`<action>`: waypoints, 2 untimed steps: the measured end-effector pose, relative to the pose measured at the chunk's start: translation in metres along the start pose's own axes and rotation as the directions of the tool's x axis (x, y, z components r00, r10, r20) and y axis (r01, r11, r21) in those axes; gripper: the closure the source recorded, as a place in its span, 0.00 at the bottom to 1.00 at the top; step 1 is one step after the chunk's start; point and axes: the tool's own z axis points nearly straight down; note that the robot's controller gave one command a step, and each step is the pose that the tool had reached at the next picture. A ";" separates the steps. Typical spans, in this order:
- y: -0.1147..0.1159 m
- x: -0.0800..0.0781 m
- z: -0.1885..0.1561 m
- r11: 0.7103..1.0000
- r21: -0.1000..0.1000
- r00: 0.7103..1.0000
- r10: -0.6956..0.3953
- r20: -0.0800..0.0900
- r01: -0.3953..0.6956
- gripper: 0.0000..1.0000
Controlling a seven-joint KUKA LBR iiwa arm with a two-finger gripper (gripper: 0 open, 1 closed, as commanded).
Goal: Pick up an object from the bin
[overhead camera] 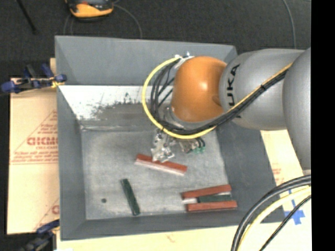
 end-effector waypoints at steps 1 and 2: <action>0.024 0.042 -0.122 0.999 0.002 0.999 0.046 0.008 -0.046 0.00; 0.025 0.043 -0.120 0.999 0.000 0.999 0.047 0.003 -0.047 0.00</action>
Offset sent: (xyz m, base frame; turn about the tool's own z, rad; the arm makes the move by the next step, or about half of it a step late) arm 0.0000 0.0000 0.0000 0.0000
